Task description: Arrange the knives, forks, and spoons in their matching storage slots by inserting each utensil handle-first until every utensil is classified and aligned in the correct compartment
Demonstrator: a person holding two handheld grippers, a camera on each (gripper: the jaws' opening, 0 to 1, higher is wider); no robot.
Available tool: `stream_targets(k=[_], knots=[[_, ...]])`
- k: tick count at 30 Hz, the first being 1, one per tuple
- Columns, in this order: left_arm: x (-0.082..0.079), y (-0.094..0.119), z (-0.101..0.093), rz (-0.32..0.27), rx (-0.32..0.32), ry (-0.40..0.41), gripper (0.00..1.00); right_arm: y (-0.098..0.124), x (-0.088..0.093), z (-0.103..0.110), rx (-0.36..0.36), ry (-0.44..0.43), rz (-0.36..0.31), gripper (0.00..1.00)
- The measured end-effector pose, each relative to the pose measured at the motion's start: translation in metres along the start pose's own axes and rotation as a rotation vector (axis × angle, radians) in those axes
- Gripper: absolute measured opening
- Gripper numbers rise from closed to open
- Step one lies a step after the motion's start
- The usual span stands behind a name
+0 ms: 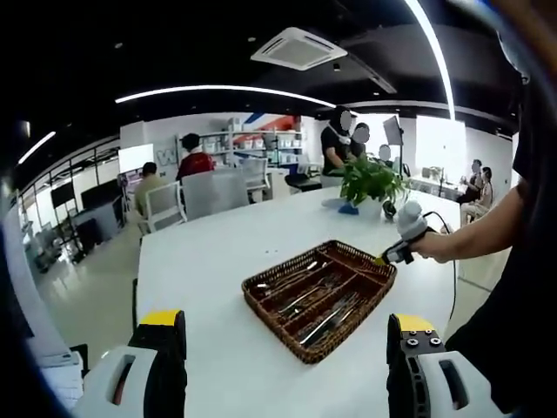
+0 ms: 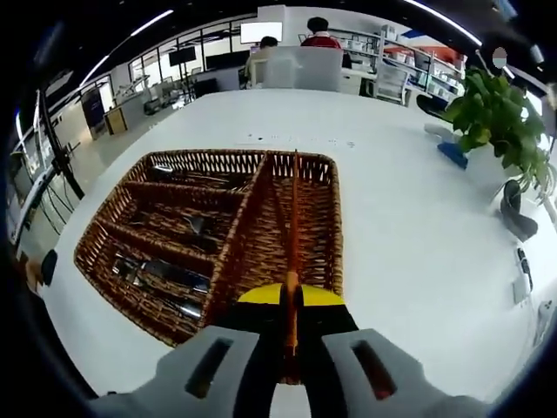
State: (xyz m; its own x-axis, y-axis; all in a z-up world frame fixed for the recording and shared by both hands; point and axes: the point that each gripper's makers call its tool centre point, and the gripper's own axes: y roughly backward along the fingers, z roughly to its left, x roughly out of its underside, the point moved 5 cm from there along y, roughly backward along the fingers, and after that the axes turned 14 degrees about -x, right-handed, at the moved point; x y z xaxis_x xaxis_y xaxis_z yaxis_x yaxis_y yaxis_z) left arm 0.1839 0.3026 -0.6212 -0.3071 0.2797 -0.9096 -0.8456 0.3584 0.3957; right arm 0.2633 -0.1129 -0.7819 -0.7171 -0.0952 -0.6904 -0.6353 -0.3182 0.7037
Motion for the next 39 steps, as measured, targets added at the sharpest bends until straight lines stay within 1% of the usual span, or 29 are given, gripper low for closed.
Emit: stream_targets(k=[11,13,21,30,35,39], knots=[[0.0,-0.006,-0.001,0.004,0.007,0.002,1.0,0.0,0.011,0.006,-0.003,-0.019,0.026,0.02],[0.0,-0.006,-0.001,0.006,0.009,0.001,1.0,-0.001,0.013,0.006,-0.003,-0.039,0.043,0.02],[0.001,-0.005,0.003,0.01,0.004,0.004,1.0,-0.004,0.014,0.004,-0.005,-0.041,0.06,0.02],[-0.001,-0.005,0.004,0.011,-0.001,0.009,1.0,-0.015,0.013,0.005,-0.014,-0.038,0.111,0.02],[0.0,-0.004,0.007,0.014,-0.005,0.013,1.0,-0.023,0.017,0.006,-0.031,-0.048,0.159,0.02],[0.001,-0.004,0.008,0.016,-0.008,0.015,1.0,-0.026,0.018,0.007,-0.038,-0.049,0.172,0.02]])
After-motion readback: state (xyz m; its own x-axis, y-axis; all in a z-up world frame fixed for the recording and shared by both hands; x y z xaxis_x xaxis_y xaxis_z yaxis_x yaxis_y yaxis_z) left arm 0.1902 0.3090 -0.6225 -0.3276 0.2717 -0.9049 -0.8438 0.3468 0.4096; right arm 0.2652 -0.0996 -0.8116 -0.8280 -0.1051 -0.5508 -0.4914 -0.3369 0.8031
